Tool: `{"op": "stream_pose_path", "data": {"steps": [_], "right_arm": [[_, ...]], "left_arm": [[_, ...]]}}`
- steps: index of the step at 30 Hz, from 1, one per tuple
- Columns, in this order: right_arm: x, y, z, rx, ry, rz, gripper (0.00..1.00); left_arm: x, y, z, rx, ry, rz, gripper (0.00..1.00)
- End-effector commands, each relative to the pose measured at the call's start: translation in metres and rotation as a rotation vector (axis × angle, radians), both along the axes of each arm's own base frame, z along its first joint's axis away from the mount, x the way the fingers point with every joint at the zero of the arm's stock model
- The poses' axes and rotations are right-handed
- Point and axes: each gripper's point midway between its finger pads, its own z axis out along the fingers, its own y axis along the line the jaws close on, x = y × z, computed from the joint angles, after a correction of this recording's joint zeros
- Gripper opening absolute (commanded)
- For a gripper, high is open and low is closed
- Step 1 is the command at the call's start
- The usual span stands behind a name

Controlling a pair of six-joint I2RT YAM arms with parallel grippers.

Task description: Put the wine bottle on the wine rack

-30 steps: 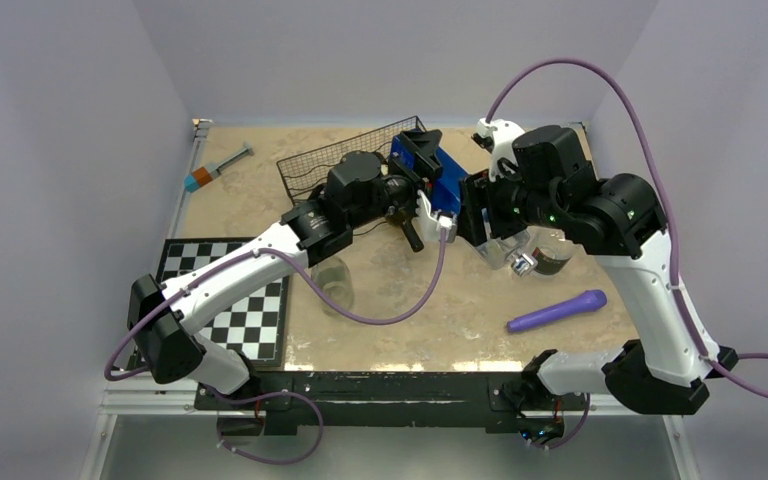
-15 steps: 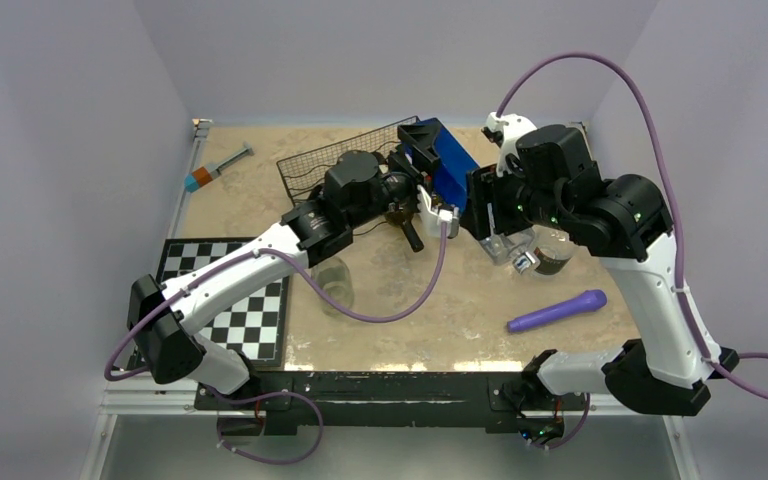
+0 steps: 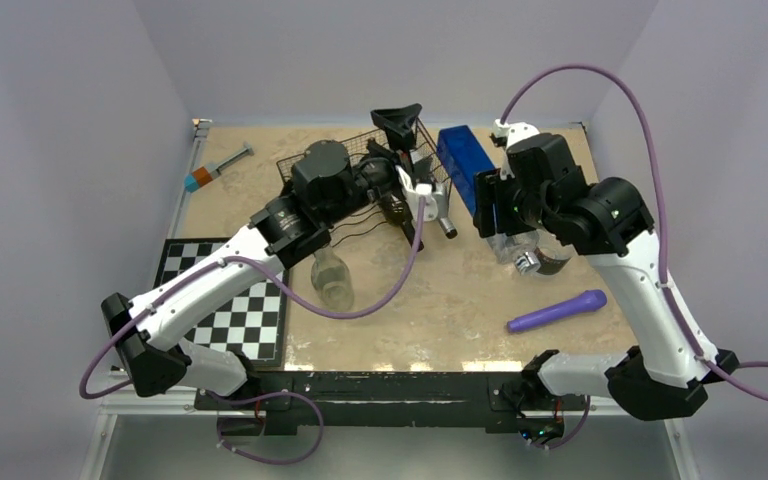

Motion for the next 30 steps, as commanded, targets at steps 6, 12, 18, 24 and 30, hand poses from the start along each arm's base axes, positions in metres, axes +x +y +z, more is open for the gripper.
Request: {"op": "stream_pose_path", "data": {"steps": [6,12,18,24,30], "right_arm": [[0.008,0.084,0.005,0.273,-0.194,0.288,0.0],[-0.004,0.117,-0.046,0.297,-0.167,0.418,0.0],[-0.018,0.136,-0.099,0.286,-0.097,0.465,0.0],[-0.011,0.147,-0.127,0.281,-0.088,0.432,0.0],[0.005,0.16,-0.144,0.254,-0.099,0.425,0.0]], "left_arm": [[-0.012,0.063,0.093,-0.425,0.218,0.16,0.98],[-0.019,0.096,0.102,-0.579,0.3,0.23,0.98],[-0.043,0.119,0.101,-0.728,0.413,0.192,0.98],[-0.062,0.123,0.089,-0.757,0.523,0.131,0.98],[-0.068,0.129,0.079,-0.778,0.584,0.142,0.97]]}}
